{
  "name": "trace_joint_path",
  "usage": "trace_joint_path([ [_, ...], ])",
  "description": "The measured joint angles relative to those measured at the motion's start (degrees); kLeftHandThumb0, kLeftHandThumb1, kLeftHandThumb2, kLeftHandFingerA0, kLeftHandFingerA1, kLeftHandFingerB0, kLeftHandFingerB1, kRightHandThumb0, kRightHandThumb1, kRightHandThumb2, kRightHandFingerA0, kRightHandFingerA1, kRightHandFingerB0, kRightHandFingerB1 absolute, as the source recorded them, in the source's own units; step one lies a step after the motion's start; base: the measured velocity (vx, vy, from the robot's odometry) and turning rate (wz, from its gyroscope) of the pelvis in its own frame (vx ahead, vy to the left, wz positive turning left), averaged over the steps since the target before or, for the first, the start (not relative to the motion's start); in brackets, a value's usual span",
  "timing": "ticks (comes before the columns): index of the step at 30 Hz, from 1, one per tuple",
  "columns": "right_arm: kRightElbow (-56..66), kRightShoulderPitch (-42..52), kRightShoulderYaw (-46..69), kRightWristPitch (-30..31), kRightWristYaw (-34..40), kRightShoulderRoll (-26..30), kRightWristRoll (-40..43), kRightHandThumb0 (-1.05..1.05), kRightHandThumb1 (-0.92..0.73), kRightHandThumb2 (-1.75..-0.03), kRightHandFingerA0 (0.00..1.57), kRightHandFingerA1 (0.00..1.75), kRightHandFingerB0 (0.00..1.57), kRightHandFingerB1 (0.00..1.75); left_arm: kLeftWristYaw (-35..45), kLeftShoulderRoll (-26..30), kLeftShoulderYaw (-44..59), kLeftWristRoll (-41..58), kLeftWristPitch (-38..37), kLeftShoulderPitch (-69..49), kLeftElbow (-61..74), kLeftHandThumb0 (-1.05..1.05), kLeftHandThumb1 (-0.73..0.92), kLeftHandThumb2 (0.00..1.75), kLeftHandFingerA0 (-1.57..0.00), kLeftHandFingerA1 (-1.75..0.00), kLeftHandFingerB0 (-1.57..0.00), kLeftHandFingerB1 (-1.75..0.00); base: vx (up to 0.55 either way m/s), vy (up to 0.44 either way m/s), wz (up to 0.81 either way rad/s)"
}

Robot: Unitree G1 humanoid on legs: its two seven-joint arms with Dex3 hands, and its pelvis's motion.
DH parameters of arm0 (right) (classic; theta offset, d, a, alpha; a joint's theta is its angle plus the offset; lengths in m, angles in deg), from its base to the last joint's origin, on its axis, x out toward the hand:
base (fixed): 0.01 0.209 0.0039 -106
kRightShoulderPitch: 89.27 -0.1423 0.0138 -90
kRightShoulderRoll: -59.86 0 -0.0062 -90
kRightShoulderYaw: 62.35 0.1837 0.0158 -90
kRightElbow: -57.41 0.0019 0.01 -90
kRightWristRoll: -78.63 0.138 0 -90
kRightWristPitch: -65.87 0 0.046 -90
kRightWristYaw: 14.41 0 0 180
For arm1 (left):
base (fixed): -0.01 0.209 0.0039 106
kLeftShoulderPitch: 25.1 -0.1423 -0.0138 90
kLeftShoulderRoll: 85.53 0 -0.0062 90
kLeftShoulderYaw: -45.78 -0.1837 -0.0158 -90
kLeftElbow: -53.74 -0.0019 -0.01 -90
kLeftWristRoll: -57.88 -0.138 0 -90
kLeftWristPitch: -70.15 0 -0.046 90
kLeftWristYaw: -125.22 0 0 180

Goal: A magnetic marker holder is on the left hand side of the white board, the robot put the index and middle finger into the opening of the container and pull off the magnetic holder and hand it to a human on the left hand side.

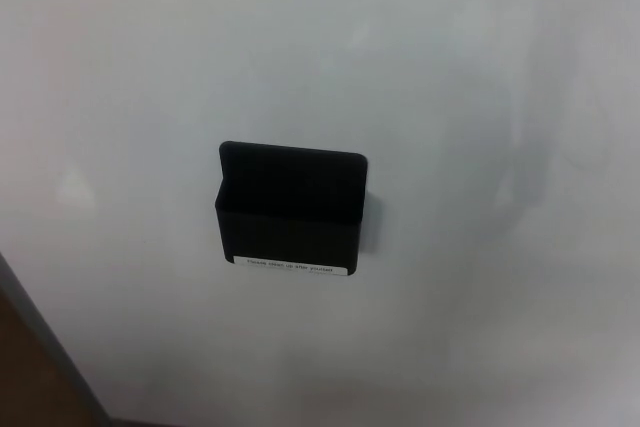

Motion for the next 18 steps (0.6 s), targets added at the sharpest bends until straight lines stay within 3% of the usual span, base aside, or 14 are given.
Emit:
trace_joint_path([
  [8,-0.1,-1.3,0.1,-6.8,0.5,-0.3,-0.1,-0.54,-0.68,-0.65,0.71,0.48,0.47,0.4,4.0,0.4,1.4,1.9,-4.5,-1.9,6.5,-0.7,0.69,0.59,-0.44,-0.35,-0.32,-0.3,0.0,0.0,0.0],
  [11,-0.4,-2.2,0.1,-10.2,1.0,-0.3,-0.1,-0.52,-0.74,-0.62,0.72,0.46,0.5,0.39,5.8,2.2,1.6,2.6,-7.0,-3.9,16.1,-0.73,0.69,0.6,-0.44,-0.36,-0.3,-0.3,0.0,0.0,0.0],
  [12,-0.5,-2.3,0.1,-10.7,1.0,-0.3,-0.1,-0.52,-0.74,-0.62,0.72,0.46,0.49,0.39,6.0,2.7,1.6,2.7,-7.3,-4.1,17.9,-0.72,0.53,0.87,-0.31,-0.48,-0.2,-0.42,0.0,0.0,0.0],
  [18,-1.3,-3.1,0.2,-13.3,1.2,-0.4,-0.1,-0.53,-0.69,-0.65,0.71,0.48,0.47,0.4,8.1,7.4,2.2,3.7,-8.1,-5.2,32.7,-0.71,0.46,0.82,-0.28,-0.47,-0.18,-0.41,0.0,0.0,0.0],
])
